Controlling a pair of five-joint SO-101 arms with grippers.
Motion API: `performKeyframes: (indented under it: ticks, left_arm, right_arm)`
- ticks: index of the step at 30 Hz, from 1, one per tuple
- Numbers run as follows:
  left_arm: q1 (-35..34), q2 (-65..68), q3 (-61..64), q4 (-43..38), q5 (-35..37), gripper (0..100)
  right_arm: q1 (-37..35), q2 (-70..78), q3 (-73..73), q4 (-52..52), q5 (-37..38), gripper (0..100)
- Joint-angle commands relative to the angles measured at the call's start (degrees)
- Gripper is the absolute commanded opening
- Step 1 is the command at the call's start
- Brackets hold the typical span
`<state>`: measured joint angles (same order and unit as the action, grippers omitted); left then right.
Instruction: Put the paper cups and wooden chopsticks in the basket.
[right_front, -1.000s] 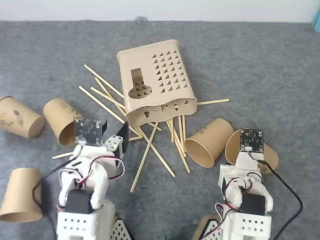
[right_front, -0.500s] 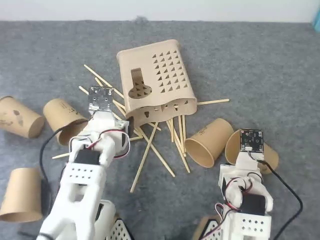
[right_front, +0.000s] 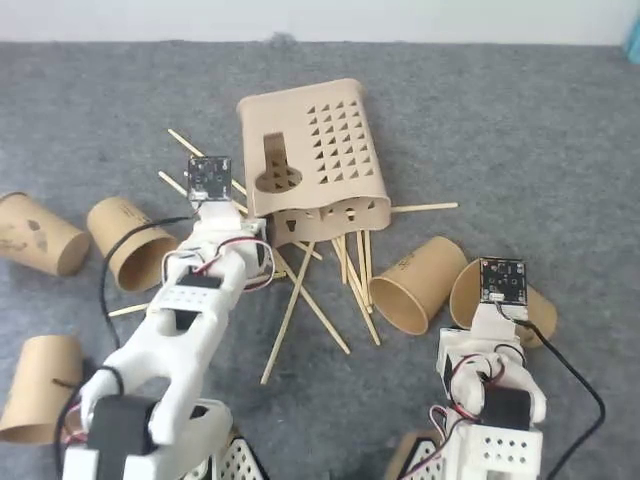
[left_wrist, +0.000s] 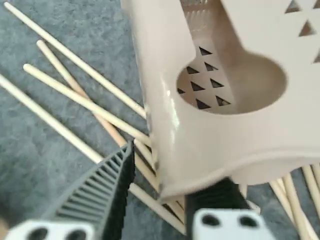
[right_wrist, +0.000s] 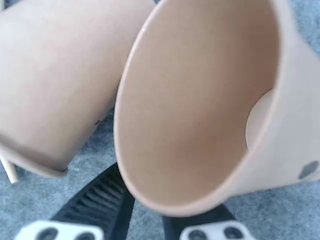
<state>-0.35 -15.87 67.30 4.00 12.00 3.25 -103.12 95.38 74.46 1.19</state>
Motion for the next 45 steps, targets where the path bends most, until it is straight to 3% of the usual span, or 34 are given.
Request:
performKeyframes:
  ticks: [1, 5, 13, 19, 31, 37, 40, 45]
  left_arm:
    - [1.9, 0.3, -4.6, -0.5, 0.9, 2]
    - [2.9, 0.2, -11.7, 10.4, 3.4, 1]
    - [-0.9, 0.8, -48.7, 52.8, 6.7, 1]
    - [-2.6, 5.1, -73.3, 67.6, 6.7, 1]
    - [-6.2, 48.4, -135.3, 92.3, 7.1, 1]
    - [-6.9, 57.2, -161.1, 96.1, 10.2, 1]
    - [-8.7, 58.7, -162.0, 92.9, 14.7, 1]
    - [-9.9, 60.1, -155.7, 88.6, 14.9, 1]
  right_arm:
    - [0.3, -0.7, 1.1, 0.3, -0.5, 0.9]
    - [0.3, -0.7, 1.1, 0.3, -0.5, 0.9]
    - [0.3, -0.7, 1.1, 0.3, -0.5, 0.9]
    - [0.3, -0.7, 1.1, 0.3, -0.5, 0.9]
    - [0.3, -0.7, 1.1, 0.3, -0.5, 0.9]
    - [0.3, -0.7, 1.1, 0.3, -0.5, 0.9]
    - [0.3, -0.7, 1.1, 0.3, -0.5, 0.9]
    - [0.3, -0.7, 1.1, 0.3, -0.5, 0.9]
